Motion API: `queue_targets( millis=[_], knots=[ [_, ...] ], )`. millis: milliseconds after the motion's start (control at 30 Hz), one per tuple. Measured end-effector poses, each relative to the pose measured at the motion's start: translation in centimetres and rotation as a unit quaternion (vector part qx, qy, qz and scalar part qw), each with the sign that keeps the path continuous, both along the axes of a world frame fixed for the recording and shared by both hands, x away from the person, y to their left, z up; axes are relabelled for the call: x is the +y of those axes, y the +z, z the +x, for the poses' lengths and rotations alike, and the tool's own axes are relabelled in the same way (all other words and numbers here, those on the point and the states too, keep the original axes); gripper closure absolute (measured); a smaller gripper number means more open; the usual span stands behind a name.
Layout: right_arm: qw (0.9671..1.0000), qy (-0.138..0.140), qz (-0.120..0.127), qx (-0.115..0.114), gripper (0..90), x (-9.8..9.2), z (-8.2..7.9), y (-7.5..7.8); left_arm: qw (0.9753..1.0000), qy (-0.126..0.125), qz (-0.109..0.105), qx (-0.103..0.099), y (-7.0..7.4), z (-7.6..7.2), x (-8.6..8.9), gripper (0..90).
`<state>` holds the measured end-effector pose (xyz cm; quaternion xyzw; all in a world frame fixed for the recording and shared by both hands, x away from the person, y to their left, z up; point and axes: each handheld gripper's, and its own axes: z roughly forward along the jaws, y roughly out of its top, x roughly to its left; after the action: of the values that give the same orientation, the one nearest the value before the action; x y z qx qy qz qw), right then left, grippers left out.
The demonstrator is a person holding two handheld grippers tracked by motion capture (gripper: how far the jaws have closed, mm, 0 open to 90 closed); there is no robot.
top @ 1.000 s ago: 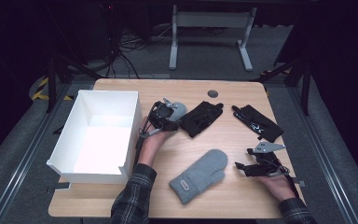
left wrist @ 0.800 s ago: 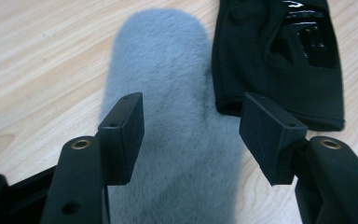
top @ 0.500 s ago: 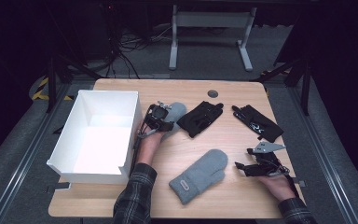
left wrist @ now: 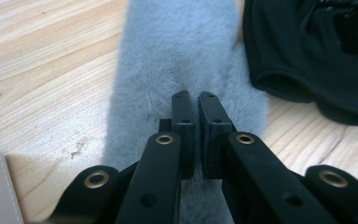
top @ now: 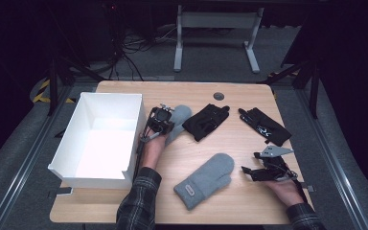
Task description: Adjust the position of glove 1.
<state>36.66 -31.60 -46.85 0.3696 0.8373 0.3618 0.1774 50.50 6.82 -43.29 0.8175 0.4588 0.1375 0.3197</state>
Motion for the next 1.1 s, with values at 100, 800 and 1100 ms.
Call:
queue_targets(
  millis=[100,800,1100],
  knots=[
    [1.0000,0.000,0.000,0.000,20.0,0.0,0.0,0.0,1.0000,0.010,-0.002,-0.002,0.5,-0.2,0.1,87.3],
    [1.0000,0.000,0.000,-0.001,20.0,0.0,0.0,0.0,0.9982,-0.021,-0.043,-0.037,5.8,-2.2,-0.1,87.4],
    [1.0000,0.000,0.001,0.000,20.0,0.0,0.0,0.0,0.9955,-0.064,-0.066,-0.025,6.1,-3.6,-0.9,87.4]
  ],
)
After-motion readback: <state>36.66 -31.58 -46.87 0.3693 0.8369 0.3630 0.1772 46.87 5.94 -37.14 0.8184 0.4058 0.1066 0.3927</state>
